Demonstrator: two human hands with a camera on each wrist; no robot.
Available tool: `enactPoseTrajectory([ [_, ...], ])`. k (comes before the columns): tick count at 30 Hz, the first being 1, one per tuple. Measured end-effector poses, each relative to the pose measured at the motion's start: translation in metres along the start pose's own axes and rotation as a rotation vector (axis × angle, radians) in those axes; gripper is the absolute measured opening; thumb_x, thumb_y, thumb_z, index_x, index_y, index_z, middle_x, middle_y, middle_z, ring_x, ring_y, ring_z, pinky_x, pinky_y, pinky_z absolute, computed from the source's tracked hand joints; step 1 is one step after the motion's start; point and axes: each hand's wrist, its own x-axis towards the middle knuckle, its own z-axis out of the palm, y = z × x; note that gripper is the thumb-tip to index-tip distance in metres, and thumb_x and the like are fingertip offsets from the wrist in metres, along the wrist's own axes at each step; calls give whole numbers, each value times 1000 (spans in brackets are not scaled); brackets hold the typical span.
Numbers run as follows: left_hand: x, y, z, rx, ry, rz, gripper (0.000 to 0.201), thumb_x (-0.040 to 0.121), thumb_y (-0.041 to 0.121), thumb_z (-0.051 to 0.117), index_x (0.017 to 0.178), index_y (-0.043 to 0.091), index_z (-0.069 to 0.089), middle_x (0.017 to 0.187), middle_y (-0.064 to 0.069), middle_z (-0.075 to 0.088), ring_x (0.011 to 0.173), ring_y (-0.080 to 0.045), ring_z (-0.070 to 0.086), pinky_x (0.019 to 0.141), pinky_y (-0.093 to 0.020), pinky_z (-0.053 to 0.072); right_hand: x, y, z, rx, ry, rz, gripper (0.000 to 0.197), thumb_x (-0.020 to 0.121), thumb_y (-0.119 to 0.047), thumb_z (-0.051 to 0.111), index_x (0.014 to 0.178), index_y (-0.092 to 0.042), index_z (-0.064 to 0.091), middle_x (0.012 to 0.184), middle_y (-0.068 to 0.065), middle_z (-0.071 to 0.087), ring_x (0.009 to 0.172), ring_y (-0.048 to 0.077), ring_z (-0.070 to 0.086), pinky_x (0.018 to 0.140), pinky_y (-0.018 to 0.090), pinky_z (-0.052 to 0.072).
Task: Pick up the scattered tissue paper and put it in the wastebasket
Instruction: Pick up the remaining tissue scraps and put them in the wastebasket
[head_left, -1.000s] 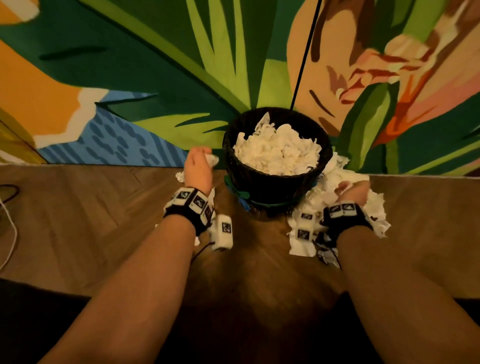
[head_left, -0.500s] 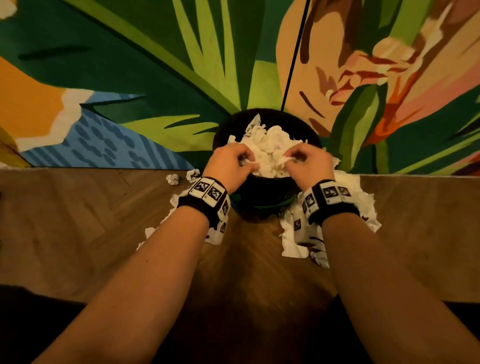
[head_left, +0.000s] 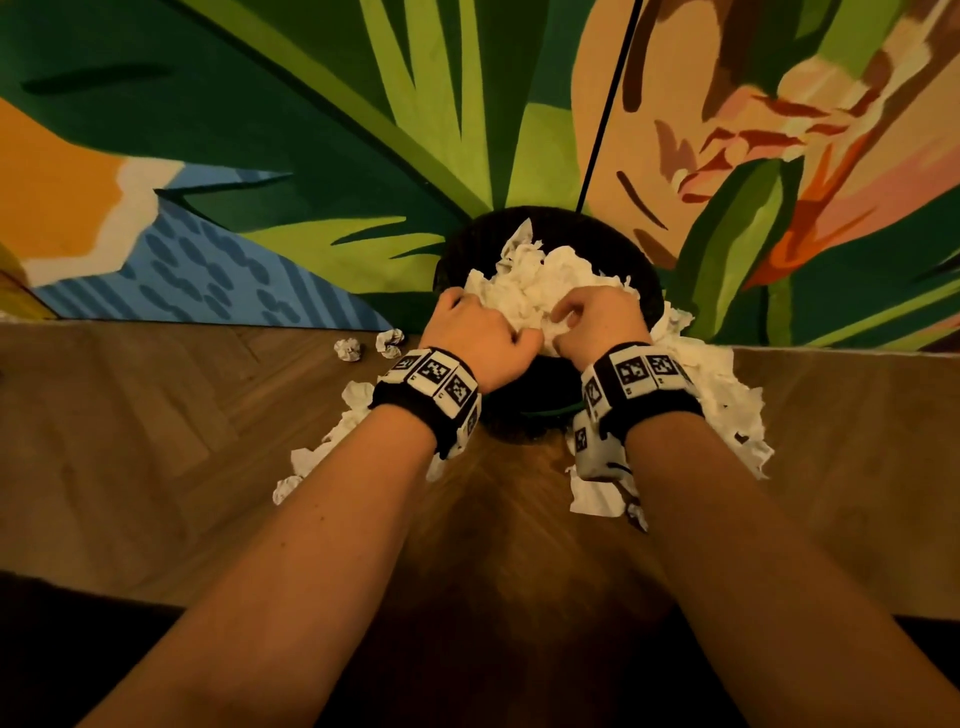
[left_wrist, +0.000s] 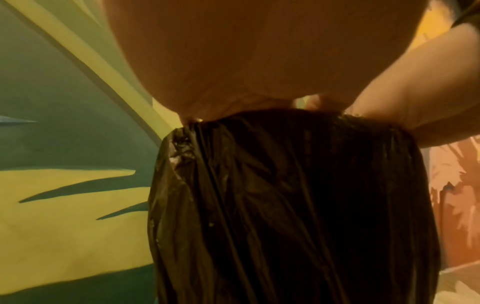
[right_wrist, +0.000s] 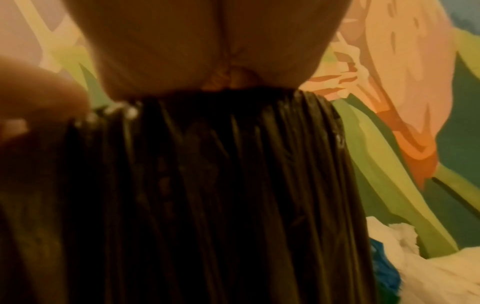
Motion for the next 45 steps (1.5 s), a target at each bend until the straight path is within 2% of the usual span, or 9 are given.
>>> enactPoseTrajectory([
  [6,2,2,-2,32,1,-7,57,87,43,11,59,20,56,70,-6,61,94,-24,55,113,-45,22,0,-2,1,-136,-41,18,34,82,-45,60,61,-20,71,68,0,66,65,19,61,57,25,44],
  [9,3,2,-3,18,-20,-2,56,88,44,13,62,20,56,70,-5,59,98,-25,55,113,-46,21,-5,0,1,-296,-117,4,55,87,-57,36,60,-19,65,65,1,58,67,22,52,78,37,40],
  [15,-6,0,-5,-90,69,-38,54,88,43,19,65,23,64,67,1,55,101,-23,51,119,-45,11,-18,8,-11,-213,-58,-126,25,91,-36,46,91,-40,70,97,-12,69,109,22,53,98,45,25],
  [19,-17,-15,-12,-336,272,-86,41,93,43,30,71,28,62,72,5,58,101,-16,50,118,-43,5,-22,4,-30,-58,62,-129,48,79,-6,56,85,-54,66,101,-9,56,118,25,44,99,42,24],
  [27,-43,-67,-34,-629,498,-224,35,95,32,40,81,20,69,81,1,69,81,-18,55,83,-37,45,-23,-42,-41,143,298,-266,41,81,-11,60,107,-43,67,110,-13,67,120,25,42,107,49,28],
  [35,-87,-141,23,-573,222,-594,31,95,26,48,80,8,69,74,-11,65,77,-31,63,63,-32,40,-48,-127,30,405,62,-576,27,83,-3,58,95,-20,74,97,-2,69,95,17,60,91,34,50],
  [39,-125,-148,83,-441,-109,-722,30,96,29,52,116,12,66,118,-16,65,112,-33,57,91,-37,46,-70,-130,95,291,-228,-599,27,85,-8,56,93,-26,72,99,-5,67,96,16,59,87,31,49],
  [42,-160,-146,124,-380,-342,-882,59,94,46,53,147,28,36,157,-14,26,142,-38,27,115,-44,26,-79,-100,143,145,-478,-441,25,90,-12,54,102,-26,71,108,-1,65,100,18,61,86,28,50],
  [45,-181,-143,155,-462,-501,-935,74,90,53,58,152,38,21,163,-10,-1,146,-40,17,118,-45,25,-88,-57,184,-4,-634,-314,27,91,-16,53,111,-28,66,115,1,61,100,19,61,88,31,52],
])
